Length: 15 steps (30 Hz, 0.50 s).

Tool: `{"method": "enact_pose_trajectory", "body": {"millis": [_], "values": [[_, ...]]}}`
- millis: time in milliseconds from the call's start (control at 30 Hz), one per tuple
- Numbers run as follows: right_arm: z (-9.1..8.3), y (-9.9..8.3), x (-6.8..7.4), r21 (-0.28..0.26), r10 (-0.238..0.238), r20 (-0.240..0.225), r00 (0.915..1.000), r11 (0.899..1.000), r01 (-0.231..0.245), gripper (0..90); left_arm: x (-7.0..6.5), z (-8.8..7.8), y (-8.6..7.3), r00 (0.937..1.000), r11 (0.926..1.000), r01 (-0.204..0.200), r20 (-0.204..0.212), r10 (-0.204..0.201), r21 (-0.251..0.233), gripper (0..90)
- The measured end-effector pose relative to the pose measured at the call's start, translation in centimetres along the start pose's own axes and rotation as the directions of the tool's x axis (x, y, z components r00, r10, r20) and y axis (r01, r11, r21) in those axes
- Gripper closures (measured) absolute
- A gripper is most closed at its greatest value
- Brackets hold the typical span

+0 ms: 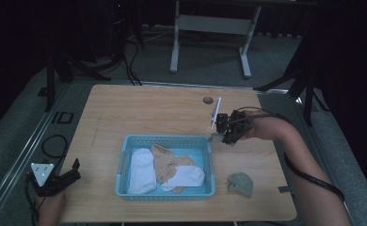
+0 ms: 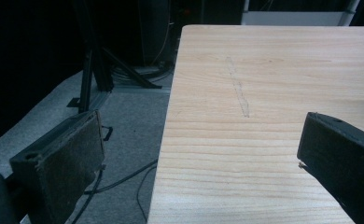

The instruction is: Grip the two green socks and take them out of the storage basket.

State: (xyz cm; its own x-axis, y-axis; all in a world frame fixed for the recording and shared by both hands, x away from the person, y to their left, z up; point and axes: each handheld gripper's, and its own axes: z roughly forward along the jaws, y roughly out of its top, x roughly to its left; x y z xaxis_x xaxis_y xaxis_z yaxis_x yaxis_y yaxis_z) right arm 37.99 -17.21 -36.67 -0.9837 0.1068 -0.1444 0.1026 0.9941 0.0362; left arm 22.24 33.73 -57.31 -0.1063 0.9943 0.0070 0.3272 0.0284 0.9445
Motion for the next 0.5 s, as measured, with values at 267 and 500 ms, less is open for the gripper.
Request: {"method": "enact_pose_trajectory", "body": {"millis": [267, 500], "values": [[0.5, -1.7, -0.5, 0.007, 0.037, -0.002, 0.9993, 0.999, -0.037, 83.7, -0.1, 0.0, 0.0, 1.0, 1.0, 0.0, -0.004, 0.0, 0.001, 0.7], [1.0, -2.6, -0.8, 0.024, 0.062, 0.003, 0.9981, 0.998, -0.062, 83.5, -0.1, 0.0, 0.0, 1.0, 1.0, -0.002, -0.004, 0.002, 0.0, 0.7]]}}
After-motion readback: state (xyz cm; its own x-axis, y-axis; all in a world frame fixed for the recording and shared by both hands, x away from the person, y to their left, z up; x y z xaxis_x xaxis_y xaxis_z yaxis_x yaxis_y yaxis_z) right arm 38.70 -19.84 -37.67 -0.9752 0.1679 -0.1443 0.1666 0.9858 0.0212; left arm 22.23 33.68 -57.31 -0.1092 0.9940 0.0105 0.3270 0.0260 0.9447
